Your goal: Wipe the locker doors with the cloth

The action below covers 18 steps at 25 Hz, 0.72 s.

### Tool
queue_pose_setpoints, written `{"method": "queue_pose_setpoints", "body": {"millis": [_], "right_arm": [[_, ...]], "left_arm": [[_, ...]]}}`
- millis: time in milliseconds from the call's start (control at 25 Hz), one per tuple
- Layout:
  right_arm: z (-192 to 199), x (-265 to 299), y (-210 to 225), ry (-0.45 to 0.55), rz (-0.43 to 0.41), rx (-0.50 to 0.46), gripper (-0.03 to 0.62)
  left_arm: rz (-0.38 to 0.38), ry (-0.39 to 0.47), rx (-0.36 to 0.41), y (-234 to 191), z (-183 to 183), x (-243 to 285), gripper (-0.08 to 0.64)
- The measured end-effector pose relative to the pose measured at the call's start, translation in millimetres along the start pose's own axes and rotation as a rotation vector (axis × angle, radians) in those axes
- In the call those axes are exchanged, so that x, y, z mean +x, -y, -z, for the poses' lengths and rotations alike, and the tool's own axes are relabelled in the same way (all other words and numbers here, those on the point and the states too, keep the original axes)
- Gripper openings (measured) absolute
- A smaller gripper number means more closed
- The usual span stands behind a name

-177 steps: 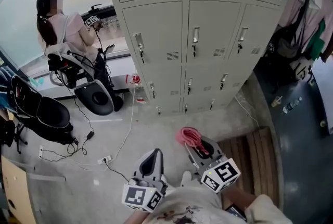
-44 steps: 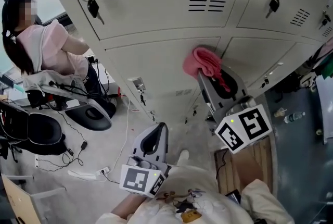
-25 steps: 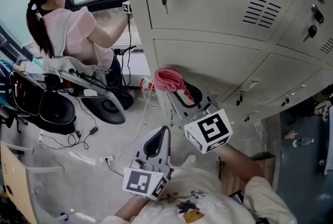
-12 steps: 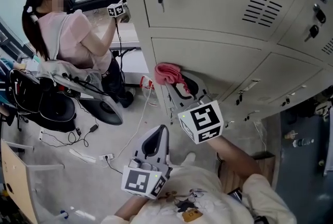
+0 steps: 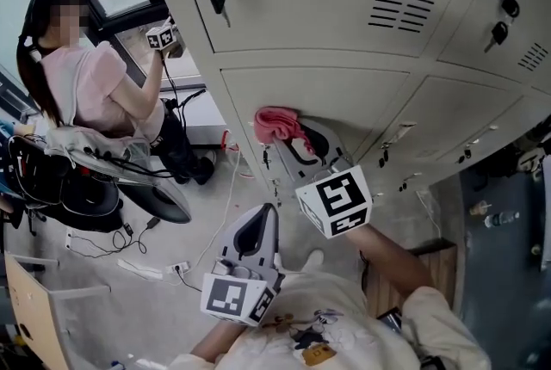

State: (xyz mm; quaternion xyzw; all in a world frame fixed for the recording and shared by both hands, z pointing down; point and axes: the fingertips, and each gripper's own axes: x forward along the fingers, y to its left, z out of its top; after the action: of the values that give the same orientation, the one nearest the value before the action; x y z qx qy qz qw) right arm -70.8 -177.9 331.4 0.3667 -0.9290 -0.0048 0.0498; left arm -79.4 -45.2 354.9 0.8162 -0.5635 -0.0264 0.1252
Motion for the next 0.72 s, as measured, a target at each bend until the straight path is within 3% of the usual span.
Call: {"method": "queue_pose_setpoints", "body": {"millis": [720], "right_arm": [[5,-56,63,0.006,0.174,-0.007,0.124]], "left_arm": [[0.126,-0.039,0.009,30,8,24,0.006]]}}
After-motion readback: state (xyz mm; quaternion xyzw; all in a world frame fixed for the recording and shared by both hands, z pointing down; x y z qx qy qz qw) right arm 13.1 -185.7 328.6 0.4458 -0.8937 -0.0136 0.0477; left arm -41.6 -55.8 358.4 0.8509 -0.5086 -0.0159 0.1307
